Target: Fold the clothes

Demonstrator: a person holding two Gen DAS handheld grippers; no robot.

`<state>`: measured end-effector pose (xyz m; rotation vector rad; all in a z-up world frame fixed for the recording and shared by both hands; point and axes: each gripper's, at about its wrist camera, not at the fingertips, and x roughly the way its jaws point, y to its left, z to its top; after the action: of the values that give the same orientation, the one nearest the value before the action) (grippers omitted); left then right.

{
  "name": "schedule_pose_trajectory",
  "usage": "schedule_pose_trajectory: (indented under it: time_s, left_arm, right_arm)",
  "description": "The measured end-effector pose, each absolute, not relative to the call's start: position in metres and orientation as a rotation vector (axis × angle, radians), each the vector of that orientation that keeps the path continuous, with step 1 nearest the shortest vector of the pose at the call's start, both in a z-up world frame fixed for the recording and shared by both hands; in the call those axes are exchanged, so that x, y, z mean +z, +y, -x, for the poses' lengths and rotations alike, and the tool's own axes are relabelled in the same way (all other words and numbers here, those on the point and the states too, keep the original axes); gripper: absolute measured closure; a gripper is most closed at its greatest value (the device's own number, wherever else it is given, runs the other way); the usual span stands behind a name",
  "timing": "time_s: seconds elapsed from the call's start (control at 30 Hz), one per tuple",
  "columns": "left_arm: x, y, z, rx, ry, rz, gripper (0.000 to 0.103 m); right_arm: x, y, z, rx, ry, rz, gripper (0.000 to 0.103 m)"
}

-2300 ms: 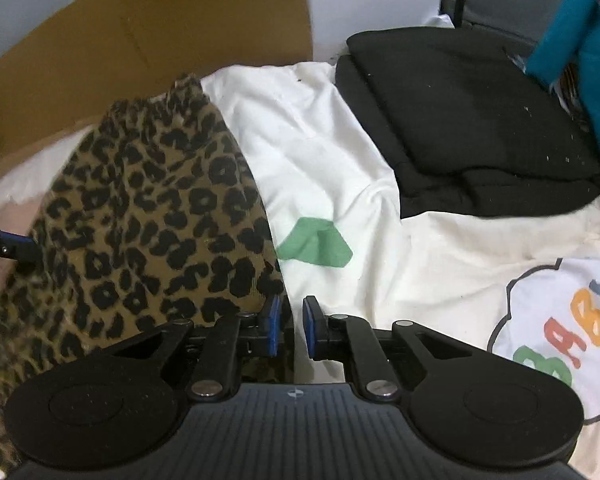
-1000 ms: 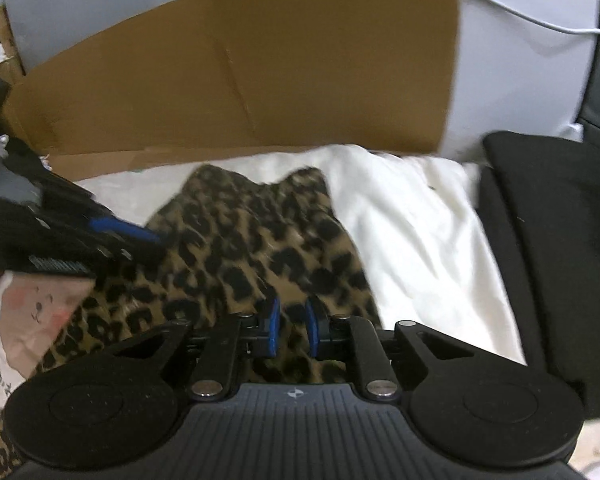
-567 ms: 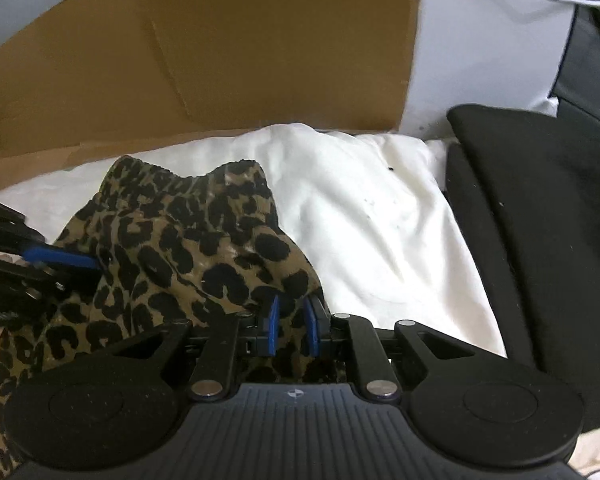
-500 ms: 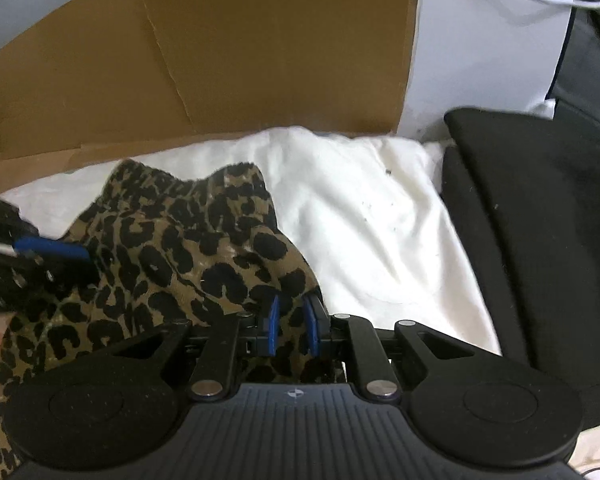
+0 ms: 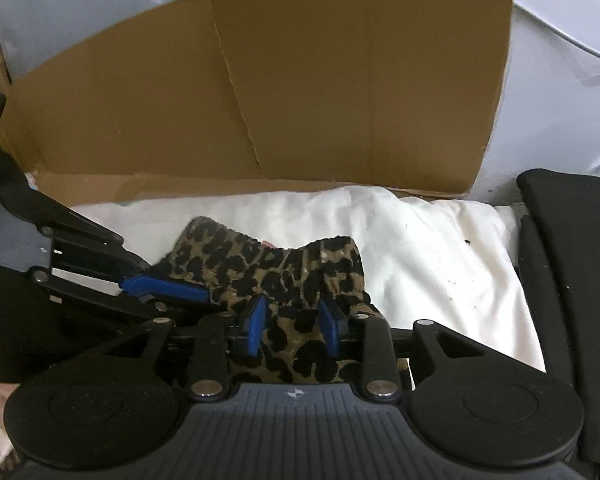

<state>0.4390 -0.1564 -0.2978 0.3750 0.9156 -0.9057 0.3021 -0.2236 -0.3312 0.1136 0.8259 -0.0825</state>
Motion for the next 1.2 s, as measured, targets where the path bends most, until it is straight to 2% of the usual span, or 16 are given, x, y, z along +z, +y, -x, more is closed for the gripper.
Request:
schedule_pose_trajectory:
  time_s: [0.43, 0.57, 0.67, 0.83, 1.2]
  left_arm:
    - [-0.312, -0.160, -0.429, -0.905, 0.844, -0.421, 0.088]
    - [-0.300, -0.157, -0.431, -0.911, 0.846, -0.409, 0.090]
    - [-0.283, -0.151, -0.430, -0.906, 0.848, -0.374, 0.090]
    - [-0.276, -0.146, -0.406, -0.960, 0.873, -0.417, 0.090]
    - [-0.319, -0.148, -0.387, -0.941, 0.940, -0.568, 0.090]
  right_arm:
    - [-0.354, -0.229, -0.291, -0.055, 0.804, -0.080, 0.063]
    - [-0.347, -0.226, -0.292, -0.055, 0.827, -0.074, 0.064]
    - [-0.327, -0.225, -0.275, -0.059, 0.755, -0.116, 0.064]
    - [-0.319, -0.211, -0.255, -0.031, 0.799, -0.074, 0.064]
    - [-0.351, -0.201, -0.249, -0.057, 0.902, -0.019, 0.064]
